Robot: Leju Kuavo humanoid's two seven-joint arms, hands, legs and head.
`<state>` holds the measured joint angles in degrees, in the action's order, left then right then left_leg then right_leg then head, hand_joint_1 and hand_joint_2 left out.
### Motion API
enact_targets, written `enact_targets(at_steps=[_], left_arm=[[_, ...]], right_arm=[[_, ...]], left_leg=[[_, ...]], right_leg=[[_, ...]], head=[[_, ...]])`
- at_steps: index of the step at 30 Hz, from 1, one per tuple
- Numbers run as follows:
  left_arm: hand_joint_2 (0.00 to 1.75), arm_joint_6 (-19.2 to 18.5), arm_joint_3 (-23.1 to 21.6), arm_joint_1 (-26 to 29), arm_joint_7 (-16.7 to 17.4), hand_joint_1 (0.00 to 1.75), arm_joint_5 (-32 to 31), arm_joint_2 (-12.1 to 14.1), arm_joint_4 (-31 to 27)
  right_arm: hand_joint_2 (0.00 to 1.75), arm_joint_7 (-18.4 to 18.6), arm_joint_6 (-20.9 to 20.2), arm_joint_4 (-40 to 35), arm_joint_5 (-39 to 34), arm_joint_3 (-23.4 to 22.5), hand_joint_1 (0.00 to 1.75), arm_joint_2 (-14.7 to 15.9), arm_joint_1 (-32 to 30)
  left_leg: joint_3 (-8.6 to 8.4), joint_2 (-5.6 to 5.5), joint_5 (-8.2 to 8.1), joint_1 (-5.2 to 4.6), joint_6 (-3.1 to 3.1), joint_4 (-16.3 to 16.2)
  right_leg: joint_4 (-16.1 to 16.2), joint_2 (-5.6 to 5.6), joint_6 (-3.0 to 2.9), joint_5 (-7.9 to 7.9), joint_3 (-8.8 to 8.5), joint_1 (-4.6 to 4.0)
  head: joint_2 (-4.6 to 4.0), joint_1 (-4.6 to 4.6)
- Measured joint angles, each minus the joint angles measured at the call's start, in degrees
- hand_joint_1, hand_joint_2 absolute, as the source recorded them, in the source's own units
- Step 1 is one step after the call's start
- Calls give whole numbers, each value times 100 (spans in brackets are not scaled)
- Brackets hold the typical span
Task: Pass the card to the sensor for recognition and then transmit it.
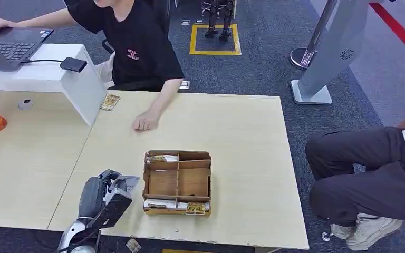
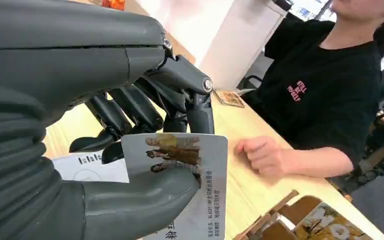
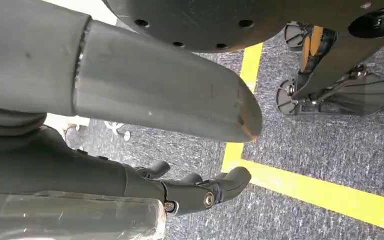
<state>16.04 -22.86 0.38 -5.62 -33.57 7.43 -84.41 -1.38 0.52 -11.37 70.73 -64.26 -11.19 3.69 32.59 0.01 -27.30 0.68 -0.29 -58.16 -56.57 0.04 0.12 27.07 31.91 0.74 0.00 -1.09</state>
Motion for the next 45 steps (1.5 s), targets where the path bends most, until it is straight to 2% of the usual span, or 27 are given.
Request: enact_targets(at_steps=[14,25,37,41,45], left_arm=[[175,11,2,-296,164,175,-284,-79,465],[175,-4,100,-464,199,175,-356,4,564],[175,-499,254,-423,264,175,-424,308,511],[175,-787,256,-342,293,175,-234,405,349],[175,-874,295,-151,299,175,-177,540,122]], right_arm=[[0,0,-26,0,59,2,0,9,0],[0,0,-35,-2,66,2,0,24,-1],[0,9,-63,-2,48,2,0,26,-4],[0,-4,-76,-2,11,0,0,26,-4],[0,-4,-74,-4,-24,-9,0,26,-10]], left_leg=[[1,0,0,0,0,0],[0,0,0,0,0,0],[1,0,0,1,0,0],[1,0,0,1,0,0],[1,1,0,1,-1,1]], right_leg=[[0,0,0,0,1,0],[-1,0,-1,0,0,0],[-2,0,0,0,0,-1],[-2,1,0,0,-1,-1],[-2,2,0,0,1,-1]], head=[[0,0],[0,0],[0,0],[0,0],[0,-2]])
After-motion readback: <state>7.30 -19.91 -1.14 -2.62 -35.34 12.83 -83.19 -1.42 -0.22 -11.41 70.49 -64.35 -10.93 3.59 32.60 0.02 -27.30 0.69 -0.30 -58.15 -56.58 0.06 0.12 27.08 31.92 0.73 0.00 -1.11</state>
